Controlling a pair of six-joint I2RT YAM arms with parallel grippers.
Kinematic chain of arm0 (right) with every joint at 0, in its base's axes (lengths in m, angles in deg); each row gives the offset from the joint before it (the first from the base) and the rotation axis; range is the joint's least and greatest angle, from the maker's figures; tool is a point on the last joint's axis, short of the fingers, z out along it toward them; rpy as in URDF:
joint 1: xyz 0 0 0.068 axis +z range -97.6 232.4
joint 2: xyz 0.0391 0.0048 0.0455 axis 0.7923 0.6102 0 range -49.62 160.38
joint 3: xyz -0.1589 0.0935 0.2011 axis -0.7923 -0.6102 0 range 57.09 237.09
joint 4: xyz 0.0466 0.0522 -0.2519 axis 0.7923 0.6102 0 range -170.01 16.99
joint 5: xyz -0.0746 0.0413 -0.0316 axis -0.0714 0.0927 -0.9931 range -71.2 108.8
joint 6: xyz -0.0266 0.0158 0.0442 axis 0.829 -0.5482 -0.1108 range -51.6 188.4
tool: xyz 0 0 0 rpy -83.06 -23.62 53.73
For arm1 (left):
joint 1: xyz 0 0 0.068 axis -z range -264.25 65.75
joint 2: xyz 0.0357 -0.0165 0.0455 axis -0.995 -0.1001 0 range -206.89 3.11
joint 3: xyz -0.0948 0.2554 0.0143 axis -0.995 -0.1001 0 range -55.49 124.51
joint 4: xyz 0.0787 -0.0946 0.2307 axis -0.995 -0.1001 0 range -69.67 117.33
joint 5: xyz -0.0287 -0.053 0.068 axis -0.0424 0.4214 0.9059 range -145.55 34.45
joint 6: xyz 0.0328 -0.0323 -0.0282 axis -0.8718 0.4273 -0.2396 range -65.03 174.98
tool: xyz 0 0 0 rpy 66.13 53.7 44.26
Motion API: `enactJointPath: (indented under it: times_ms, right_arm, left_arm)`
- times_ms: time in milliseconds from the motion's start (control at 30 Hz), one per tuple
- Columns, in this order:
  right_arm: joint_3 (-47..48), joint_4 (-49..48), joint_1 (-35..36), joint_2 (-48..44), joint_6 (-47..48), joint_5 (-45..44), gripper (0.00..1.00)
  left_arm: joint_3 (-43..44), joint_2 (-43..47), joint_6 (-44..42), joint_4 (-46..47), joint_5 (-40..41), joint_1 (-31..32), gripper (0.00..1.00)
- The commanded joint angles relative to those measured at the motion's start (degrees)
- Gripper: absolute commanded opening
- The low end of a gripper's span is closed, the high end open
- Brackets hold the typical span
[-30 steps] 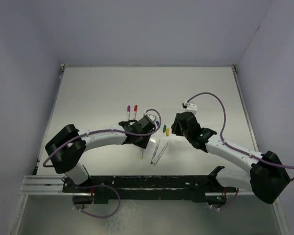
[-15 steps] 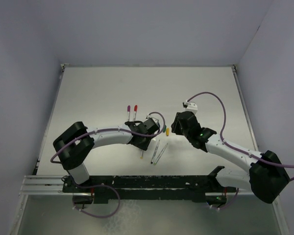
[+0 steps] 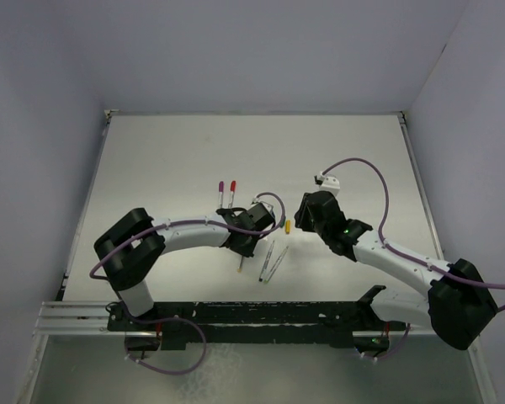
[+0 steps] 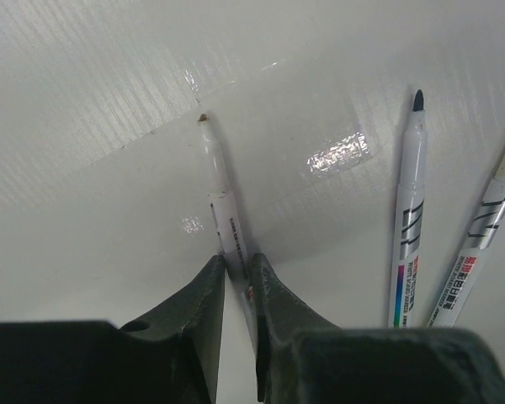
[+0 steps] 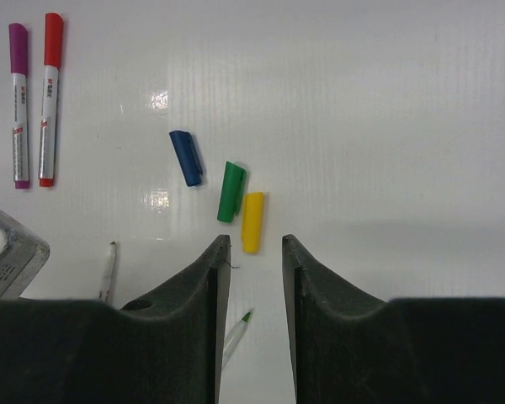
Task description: Insert the pens into the pen caps
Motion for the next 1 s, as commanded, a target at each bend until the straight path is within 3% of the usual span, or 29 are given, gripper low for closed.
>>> enactJointPath:
  times_ms: [0,233,433,667,833,967]
  right_arm:
    - [0.0,-0.7,-0.32,-0.97,-0.51,0.04,0.33]
    - [1.01,0.49,-0.46,0.14,-0.53,-0.22,0.34]
    - [1.64,2.93,-0.41,1.92,-0.96,-0.56,0.27]
    - [3.43,5.44,-0.44,6.5,-0.63,0.33,0.21]
    - [5.02,4.03,-0.41,9.4,0.72,0.73,0.35]
    - [6.09,3.73,-0.42,11.47,0.8,1.32,0.36]
  left_arm:
    - [0.36,-1.78,-0.38,-1.9,-0.17,0.13,0.19]
    - [0.33,-3.86,-1.27,-2.49,-1.27,0.17,0.0]
    - [-1.29,-2.9,-1.69,-1.05,-1.29,0.2,0.0]
    - [-3.1,6.02,-1.06,1.21,-0.36,0.18,0.0]
    - [-3.21,13.44,-0.95,0.58,0.65,0.23,0.0]
    - [-3.32,16.8,-0.73,-0.22,0.64,0.14,0.0]
